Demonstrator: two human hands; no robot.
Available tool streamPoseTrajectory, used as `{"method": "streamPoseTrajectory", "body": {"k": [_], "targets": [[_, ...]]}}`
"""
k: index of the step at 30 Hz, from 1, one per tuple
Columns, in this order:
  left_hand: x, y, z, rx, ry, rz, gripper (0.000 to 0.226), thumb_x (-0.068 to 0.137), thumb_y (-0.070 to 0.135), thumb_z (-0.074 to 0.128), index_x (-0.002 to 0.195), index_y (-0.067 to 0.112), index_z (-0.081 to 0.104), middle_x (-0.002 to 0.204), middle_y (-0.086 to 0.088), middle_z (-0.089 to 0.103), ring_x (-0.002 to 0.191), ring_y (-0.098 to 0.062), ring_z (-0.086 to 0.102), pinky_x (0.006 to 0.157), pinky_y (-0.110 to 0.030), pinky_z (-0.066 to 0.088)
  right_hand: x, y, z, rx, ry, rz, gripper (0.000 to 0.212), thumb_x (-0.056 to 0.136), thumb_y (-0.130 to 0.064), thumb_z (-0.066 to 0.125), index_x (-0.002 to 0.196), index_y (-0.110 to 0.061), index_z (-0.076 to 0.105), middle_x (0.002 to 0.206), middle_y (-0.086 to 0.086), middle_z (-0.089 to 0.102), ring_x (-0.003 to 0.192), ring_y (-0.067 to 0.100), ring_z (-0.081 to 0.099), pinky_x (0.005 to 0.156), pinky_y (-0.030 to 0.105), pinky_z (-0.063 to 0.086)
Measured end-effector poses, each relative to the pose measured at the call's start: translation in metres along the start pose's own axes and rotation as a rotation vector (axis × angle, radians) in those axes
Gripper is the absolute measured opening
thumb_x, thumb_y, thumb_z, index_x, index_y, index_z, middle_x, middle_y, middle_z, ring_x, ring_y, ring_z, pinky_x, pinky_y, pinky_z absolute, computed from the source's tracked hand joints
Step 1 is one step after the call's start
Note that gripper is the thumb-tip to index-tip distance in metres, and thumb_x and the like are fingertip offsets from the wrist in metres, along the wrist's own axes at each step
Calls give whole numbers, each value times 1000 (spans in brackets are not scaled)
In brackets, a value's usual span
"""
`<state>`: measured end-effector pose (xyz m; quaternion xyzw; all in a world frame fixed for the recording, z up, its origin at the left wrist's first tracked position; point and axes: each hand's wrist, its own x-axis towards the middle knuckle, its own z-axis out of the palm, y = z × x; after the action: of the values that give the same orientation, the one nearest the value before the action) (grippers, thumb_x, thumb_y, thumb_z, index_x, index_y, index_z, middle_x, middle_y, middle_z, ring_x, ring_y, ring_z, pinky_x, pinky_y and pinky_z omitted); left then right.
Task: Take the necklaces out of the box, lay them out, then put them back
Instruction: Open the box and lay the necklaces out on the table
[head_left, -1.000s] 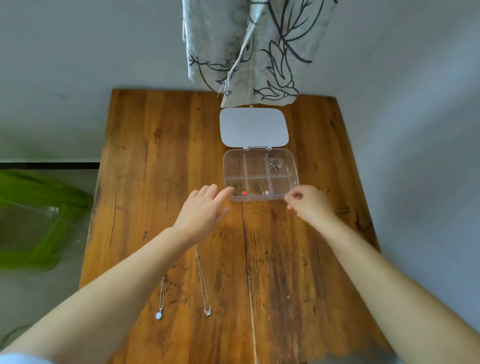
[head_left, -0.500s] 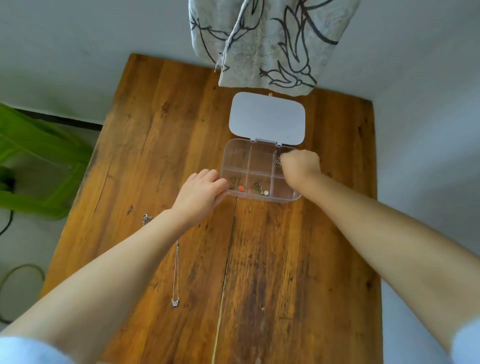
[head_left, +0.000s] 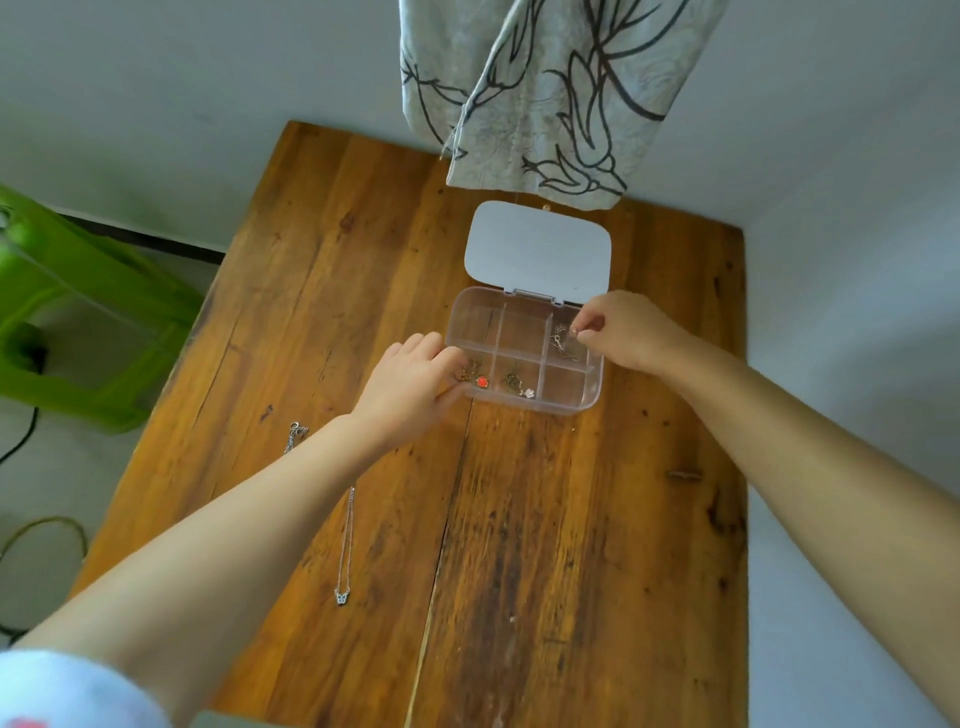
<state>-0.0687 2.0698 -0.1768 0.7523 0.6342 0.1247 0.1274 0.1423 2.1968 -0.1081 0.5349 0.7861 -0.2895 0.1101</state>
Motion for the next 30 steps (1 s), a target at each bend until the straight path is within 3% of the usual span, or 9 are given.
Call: {"method": "streamPoseTrajectory", "body": {"k": [3, 6, 7, 10, 14, 19, 22, 25, 30], "targets": [[17, 26, -13, -186, 57, -26, 34, 84, 20, 63, 114, 9, 54, 105, -12, 59, 94, -30, 54, 75, -39, 48, -31, -17, -23, 163, -42, -85, 16, 92, -21, 56, 101, -17, 68, 90, -7, 65, 72, 3, 58, 57, 14, 41], [41, 55, -31, -533, -115, -43, 39, 86, 18, 58, 125, 13, 50, 128, -6, 54, 116, -18, 48, 94, -31, 42, -54, -34, -35, 290, -29, -127, 11, 92, -25, 57, 94, -19, 66, 80, -6, 69, 67, 4, 65, 50, 10, 43], [47, 62, -38, -641, -210, -59, 34, 88, 20, 55, 122, 14, 54, 121, -2, 58, 109, -12, 52, 90, -27, 43, -61, -38, -38, 337, -14, -128, 12, 92, -24, 57, 93, -18, 67, 78, -5, 70, 64, 2, 65, 48, 9, 43], [47, 68, -61, -841, -390, -128, 25, 94, 29, 48, 93, 12, 67, 74, 7, 64, 62, 1, 53, 61, -15, 39, -79, -43, -46, 403, 57, -88, 13, 94, -21, 55, 90, -15, 66, 72, -5, 69, 48, -6, 58, 44, 8, 42], [33, 39, -83, -912, -538, -165, 33, 94, 35, 45, 78, 15, 65, 64, 2, 58, 66, -10, 54, 73, -25, 44, -109, -30, -39, 405, 95, 47, 15, 95, -23, 53, 84, -21, 63, 68, -6, 67, 42, -4, 53, 50, 17, 45], [29, 2, -90, -760, -793, -166, 37, 93, 38, 46, 66, 18, 59, 52, 9, 48, 55, -7, 47, 81, -29, 49, -149, -34, 42, 611, -24, 288, 17, 94, -22, 54, 82, -16, 66, 64, -4, 67, 46, 3, 53, 53, 19, 46], [27, -10, -84, -566, -880, -144, 37, 93, 37, 47, 62, 21, 56, 54, 6, 46, 55, -11, 44, 72, -29, 46, -173, -59, 112, 788, -119, 421, 18, 94, -20, 54, 83, -13, 67, 69, -3, 67, 44, 0, 51, 48, 17, 43], [23, -19, -69, -307, -925, -55, 36, 94, 32, 46, 61, 18, 53, 58, 3, 46, 55, -13, 42, 57, -26, 37, -193, -92, 175, 961, -172, 572, 18, 94, -19, 53, 88, -10, 68, 72, -2, 66, 45, 0, 50, 44, 14, 39], [12, -26, -34, -144, -862, 88, 36, 93, 27, 46, 60, 12, 46, 70, -4, 51, 67, -22, 43, 58, -30, 35, -208, -139, 238, 1094, -117, 763, 24, 94, -26, 54, 83, -11, 70, 66, -4, 64, 46, 3, 49, 48, 14, 38]]}}
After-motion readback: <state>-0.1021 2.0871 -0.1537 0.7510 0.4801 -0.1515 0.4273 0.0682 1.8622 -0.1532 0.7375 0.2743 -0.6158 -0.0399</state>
